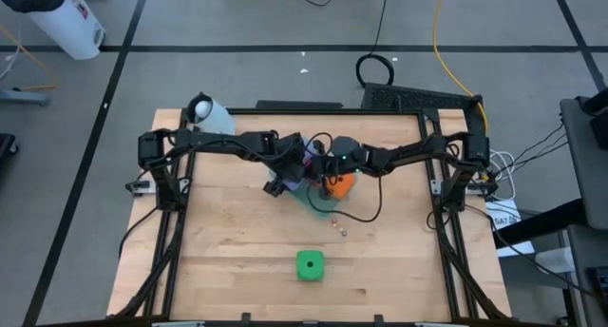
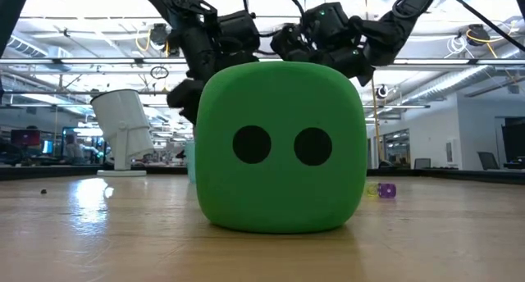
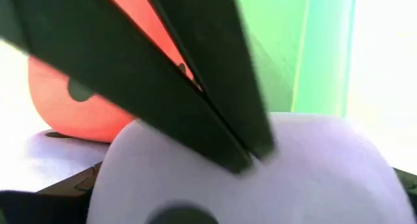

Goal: Pick & Place Dice
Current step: Put the large purple die into the green bin

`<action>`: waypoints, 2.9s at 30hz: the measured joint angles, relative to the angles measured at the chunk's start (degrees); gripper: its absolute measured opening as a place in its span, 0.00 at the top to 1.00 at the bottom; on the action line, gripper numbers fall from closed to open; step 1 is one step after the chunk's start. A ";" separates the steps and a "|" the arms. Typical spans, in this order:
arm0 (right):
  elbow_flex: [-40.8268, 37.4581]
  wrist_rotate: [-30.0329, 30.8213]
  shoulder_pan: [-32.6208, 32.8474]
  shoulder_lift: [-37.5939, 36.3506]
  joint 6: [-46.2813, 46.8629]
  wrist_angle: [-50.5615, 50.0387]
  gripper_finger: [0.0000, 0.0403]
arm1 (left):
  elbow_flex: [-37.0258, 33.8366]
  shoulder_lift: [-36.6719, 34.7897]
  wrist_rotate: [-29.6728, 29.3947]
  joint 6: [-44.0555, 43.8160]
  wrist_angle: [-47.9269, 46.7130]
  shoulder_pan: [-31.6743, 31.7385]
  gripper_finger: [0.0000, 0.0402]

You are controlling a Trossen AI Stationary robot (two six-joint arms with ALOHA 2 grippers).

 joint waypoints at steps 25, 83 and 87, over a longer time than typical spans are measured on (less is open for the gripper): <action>0.08 1.53 1.53 -0.24 2.12 -1.58 1.00 | 4.32 -5.61 2.88 -1.68 1.24 -0.82 0.01; -0.47 9.14 3.38 -10.91 0.37 -6.19 1.00 | 9.25 -20.15 -1.23 -24.95 -9.78 0.31 0.01; -0.49 9.35 4.91 -16.06 0.39 -7.60 1.00 | 2.16 -23.57 -4.96 -32.12 -7.10 -2.15 0.01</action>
